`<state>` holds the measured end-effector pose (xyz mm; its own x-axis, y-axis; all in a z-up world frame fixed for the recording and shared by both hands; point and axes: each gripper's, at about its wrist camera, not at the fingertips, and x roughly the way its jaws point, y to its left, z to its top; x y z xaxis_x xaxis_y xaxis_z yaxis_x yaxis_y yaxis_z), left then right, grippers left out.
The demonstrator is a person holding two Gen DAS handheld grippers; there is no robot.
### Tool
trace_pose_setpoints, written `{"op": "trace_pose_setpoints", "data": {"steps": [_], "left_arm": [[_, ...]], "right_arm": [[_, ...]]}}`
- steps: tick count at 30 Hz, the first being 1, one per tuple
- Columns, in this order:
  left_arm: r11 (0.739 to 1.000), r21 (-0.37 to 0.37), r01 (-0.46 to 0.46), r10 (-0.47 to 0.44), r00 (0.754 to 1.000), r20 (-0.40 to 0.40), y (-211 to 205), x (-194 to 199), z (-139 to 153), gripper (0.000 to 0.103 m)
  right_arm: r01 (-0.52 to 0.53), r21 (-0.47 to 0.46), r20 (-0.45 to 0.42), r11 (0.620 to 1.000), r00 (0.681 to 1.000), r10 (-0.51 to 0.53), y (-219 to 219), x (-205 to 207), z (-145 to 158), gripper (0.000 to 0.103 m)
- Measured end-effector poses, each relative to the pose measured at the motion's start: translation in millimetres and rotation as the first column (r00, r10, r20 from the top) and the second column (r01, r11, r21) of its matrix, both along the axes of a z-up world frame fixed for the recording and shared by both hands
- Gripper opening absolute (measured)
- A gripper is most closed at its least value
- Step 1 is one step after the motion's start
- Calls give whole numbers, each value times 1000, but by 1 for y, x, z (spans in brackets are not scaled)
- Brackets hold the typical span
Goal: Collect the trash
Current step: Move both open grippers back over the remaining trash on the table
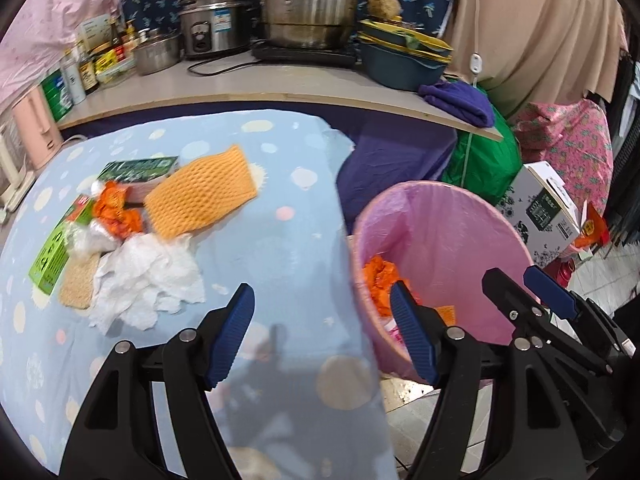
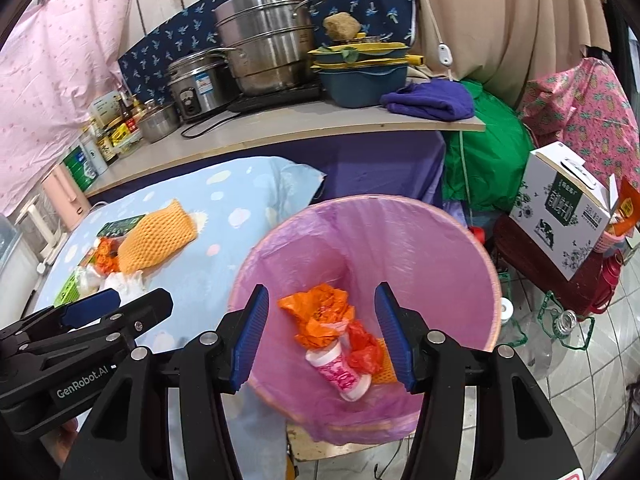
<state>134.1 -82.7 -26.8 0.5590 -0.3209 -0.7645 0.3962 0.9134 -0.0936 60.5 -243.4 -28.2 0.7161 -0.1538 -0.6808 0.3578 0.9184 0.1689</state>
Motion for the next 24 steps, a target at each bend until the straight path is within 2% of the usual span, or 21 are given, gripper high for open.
{"op": "trace_pose_setpoints", "data": {"steps": [5, 11, 15, 24], "left_arm": [[997, -5, -79, 79, 997, -20, 43, 7, -6, 69], [983, -2, -184, 184, 982, -51, 98, 13, -17, 70], [966, 5, -260, 260, 964, -62, 139, 16, -24, 74], [923, 17, -385, 384, 917, -104, 212, 25, -43, 74]], "right_arm": [[-65, 0, -14, 998, 998, 65, 31, 11, -3, 54], [-148, 3, -32, 989, 988, 148, 70, 28, -7, 54], [-204, 0, -45, 979, 978, 204, 97, 39, -10, 54], [-320, 4, -75, 947, 945, 320, 156, 72, -22, 54]]}}
